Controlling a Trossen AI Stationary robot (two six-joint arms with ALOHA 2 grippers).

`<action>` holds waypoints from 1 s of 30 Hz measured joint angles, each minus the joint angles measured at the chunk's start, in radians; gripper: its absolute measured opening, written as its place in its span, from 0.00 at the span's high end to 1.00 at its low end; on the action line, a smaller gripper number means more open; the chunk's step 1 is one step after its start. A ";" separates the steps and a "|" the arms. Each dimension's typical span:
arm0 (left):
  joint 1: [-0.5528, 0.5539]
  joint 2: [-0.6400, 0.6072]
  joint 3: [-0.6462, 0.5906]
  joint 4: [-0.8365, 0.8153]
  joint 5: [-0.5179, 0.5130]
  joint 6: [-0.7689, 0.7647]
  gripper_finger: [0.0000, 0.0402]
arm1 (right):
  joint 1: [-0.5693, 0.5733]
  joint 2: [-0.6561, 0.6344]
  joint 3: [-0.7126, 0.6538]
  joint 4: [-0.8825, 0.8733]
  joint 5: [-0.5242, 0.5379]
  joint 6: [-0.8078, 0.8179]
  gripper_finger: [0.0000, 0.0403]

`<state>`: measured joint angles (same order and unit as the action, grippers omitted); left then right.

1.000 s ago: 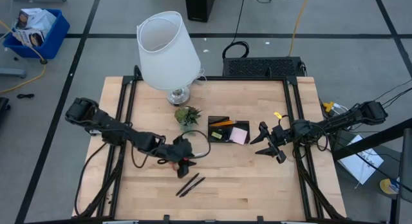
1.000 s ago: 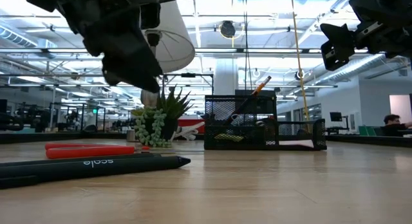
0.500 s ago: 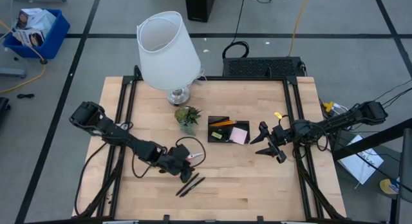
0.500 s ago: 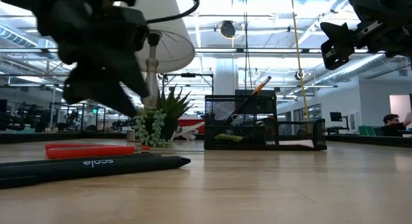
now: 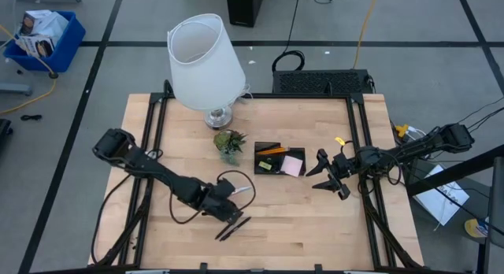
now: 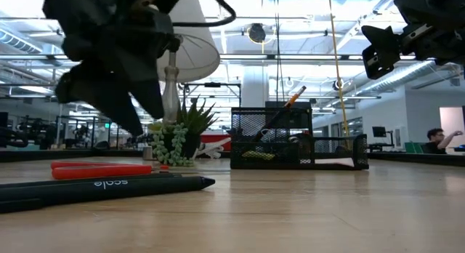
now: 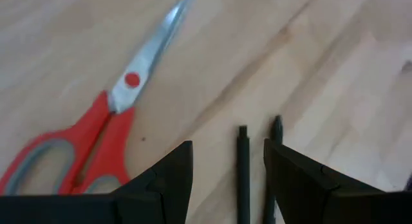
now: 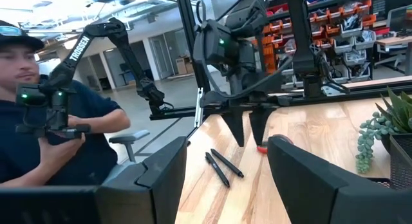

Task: Pick and place office supplies into organizer
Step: Put the black pen into the desk organizer

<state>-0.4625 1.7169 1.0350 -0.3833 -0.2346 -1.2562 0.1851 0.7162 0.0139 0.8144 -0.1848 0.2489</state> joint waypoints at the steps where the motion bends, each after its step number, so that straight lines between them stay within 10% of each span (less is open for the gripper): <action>1: -0.002 0.001 0.007 -0.015 -0.011 -0.025 0.52 | 0.000 0.000 0.000 0.000 0.000 0.000 0.47; 30: -0.079 0.349 0.458 -0.418 -0.031 0.185 0.52 | 0.000 0.000 0.000 -0.004 0.000 0.000 0.47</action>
<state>-0.5420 2.0660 1.4928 -0.8017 -0.2654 -1.0714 0.1852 0.7162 0.0135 0.8108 -0.1849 0.2493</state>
